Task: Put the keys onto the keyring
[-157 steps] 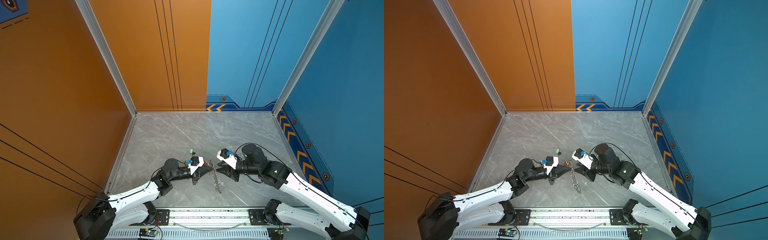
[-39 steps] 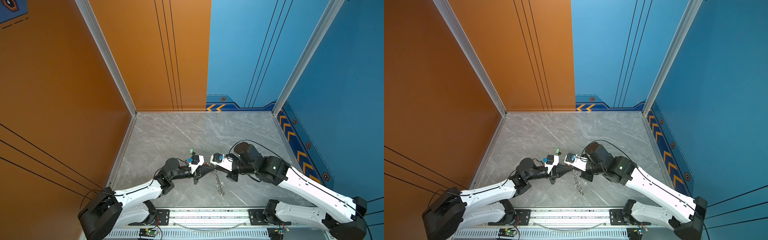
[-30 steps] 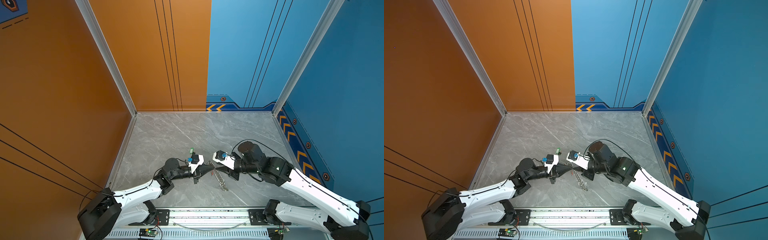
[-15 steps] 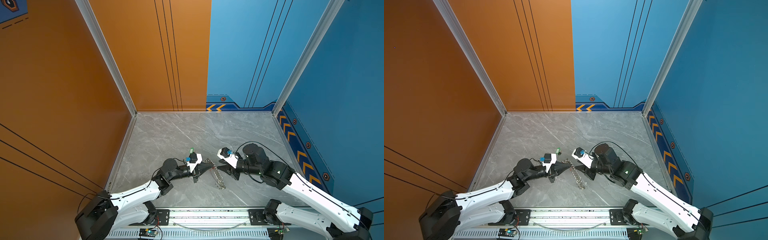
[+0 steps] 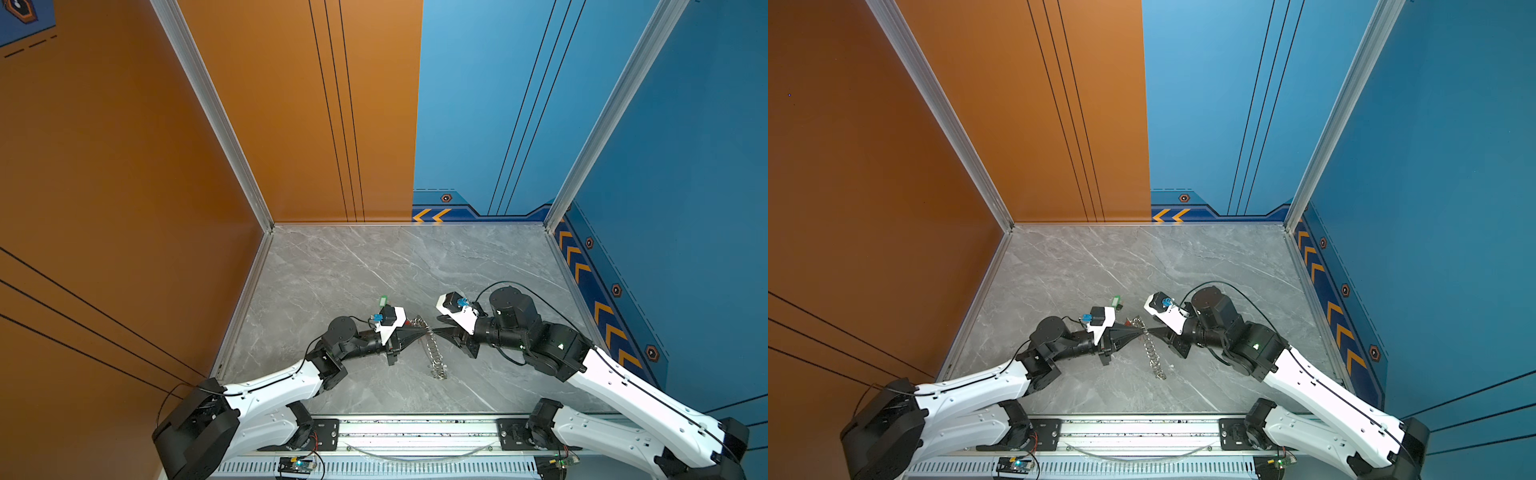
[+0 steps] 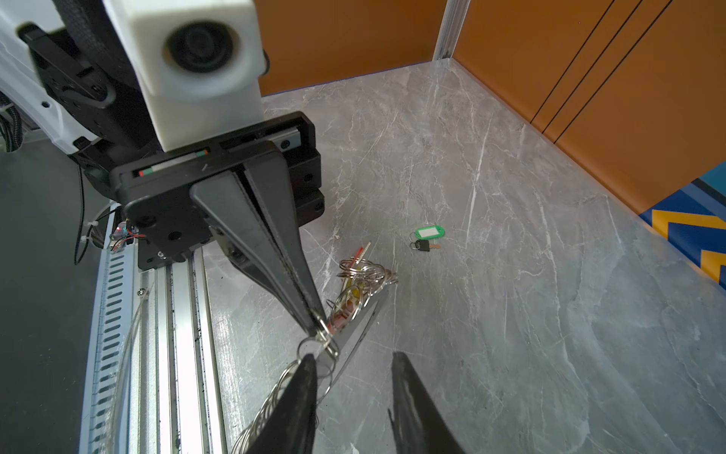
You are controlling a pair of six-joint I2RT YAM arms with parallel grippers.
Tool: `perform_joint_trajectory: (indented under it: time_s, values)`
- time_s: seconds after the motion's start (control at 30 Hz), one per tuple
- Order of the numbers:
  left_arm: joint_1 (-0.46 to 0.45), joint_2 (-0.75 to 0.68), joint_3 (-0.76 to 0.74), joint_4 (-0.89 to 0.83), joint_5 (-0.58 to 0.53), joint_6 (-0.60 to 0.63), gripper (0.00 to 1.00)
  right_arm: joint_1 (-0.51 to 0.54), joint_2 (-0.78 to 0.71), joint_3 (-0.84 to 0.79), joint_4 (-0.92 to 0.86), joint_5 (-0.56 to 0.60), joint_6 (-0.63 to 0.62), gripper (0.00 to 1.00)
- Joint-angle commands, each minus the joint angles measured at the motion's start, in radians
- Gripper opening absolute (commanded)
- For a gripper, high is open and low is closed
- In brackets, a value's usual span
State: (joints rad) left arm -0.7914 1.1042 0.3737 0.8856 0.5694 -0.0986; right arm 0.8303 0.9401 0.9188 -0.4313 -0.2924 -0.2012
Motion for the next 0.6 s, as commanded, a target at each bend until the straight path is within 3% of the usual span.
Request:
perform_joint_trajectory:
  time_s: [0.0,0.57]
  values:
    - [-0.002,0.0,0.019,0.033,0.024,0.0,0.0,0.006,0.024,0.009,0.02,0.03,0.016,0.31]
    - [0.008,-0.025,0.014,0.033,-0.029,-0.006,0.0,0.016,0.078,-0.002,-0.018,0.015,-0.028,0.19]
